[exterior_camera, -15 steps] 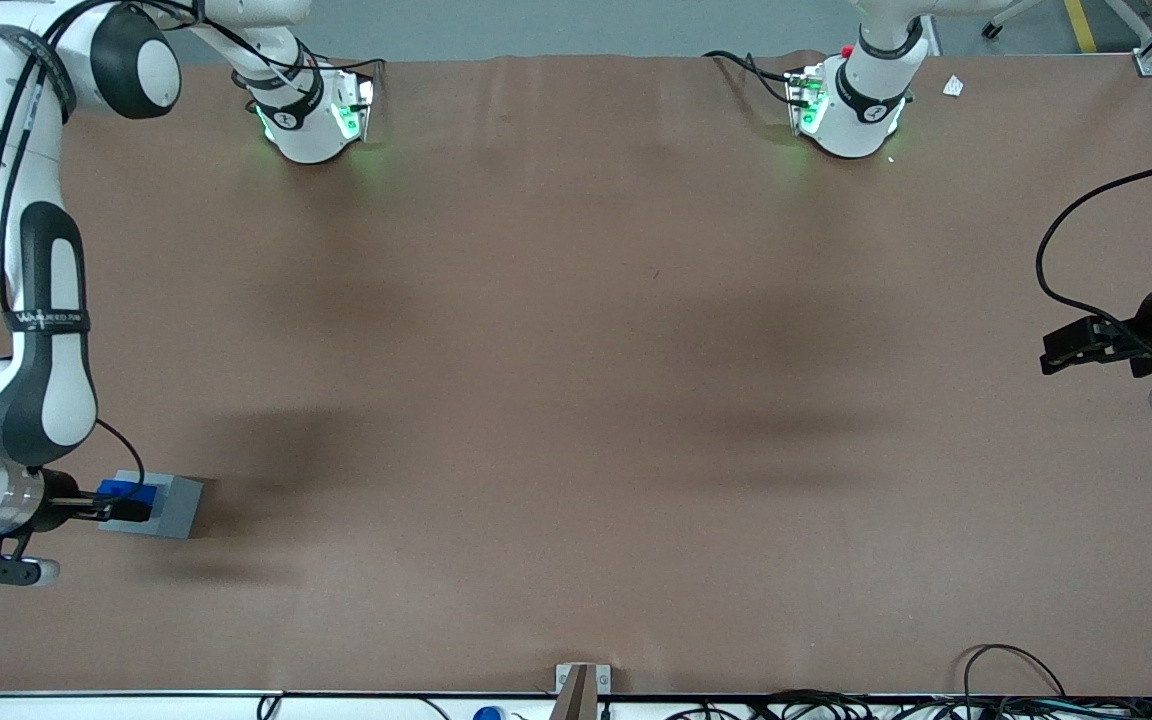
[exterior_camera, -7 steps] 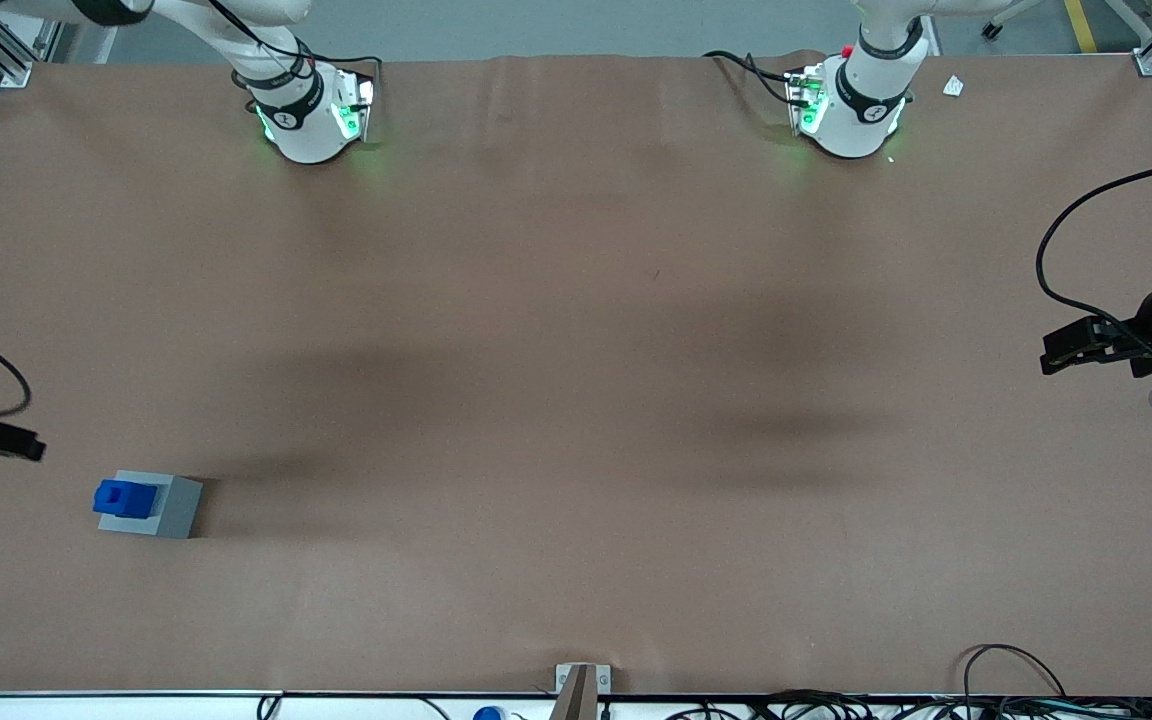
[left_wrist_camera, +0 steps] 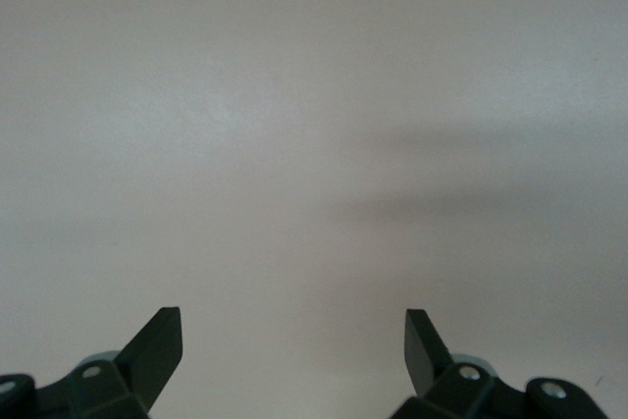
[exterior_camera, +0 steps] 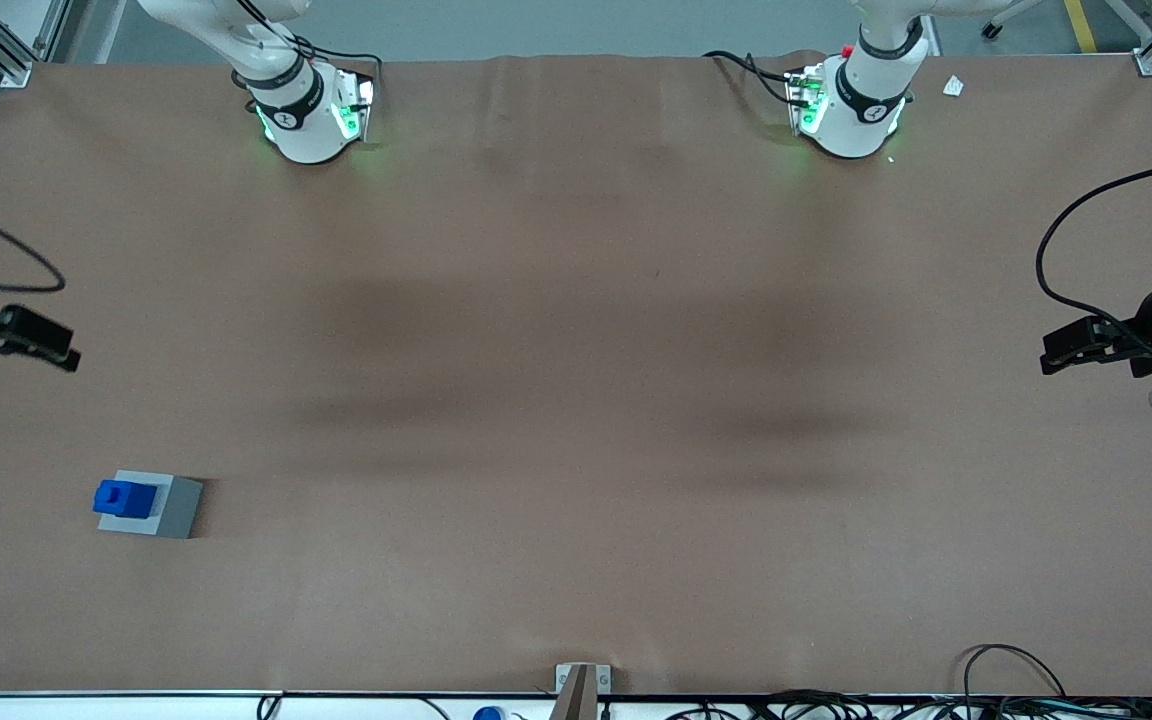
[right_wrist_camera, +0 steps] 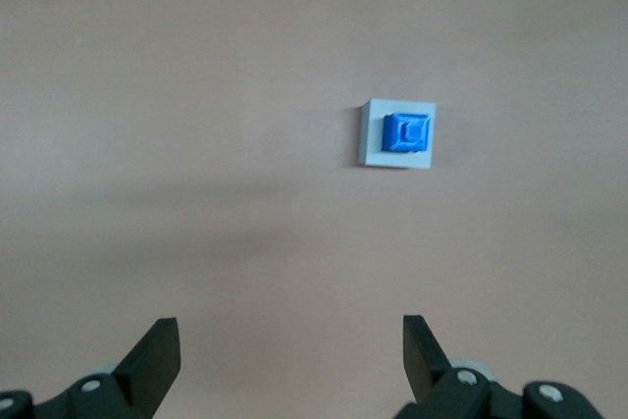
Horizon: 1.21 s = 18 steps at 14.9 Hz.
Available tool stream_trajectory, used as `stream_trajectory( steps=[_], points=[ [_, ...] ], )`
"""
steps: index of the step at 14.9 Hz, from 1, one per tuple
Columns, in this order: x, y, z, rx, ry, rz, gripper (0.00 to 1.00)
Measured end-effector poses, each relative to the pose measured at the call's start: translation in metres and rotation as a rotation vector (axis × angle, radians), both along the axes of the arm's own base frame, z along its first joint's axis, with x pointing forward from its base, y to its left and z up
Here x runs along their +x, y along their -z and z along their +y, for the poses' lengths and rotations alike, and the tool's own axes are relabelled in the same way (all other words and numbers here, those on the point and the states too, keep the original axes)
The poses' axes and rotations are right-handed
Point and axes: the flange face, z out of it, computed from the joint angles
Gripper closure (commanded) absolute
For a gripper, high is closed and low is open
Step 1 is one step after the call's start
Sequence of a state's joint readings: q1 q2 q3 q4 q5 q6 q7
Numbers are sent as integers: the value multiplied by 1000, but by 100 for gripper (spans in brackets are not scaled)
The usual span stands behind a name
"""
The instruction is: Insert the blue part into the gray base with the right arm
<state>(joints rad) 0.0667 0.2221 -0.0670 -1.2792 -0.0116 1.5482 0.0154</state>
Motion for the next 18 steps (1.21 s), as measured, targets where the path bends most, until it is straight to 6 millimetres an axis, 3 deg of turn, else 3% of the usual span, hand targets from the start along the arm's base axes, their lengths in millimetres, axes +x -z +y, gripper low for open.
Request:
stream_trajectory(
  steps=[4, 7, 10, 14, 18],
  points=[
    [-30, 15, 12, 8, 11, -24, 0],
    [-37, 22, 2, 4, 29, -26, 0],
    [-40, 11, -20, 3, 69, -48, 0],
    [-52, -21, -43, 2, 89, -52, 0],
    [-54, -22, -52, -2, 36, -43, 0]
  ],
)
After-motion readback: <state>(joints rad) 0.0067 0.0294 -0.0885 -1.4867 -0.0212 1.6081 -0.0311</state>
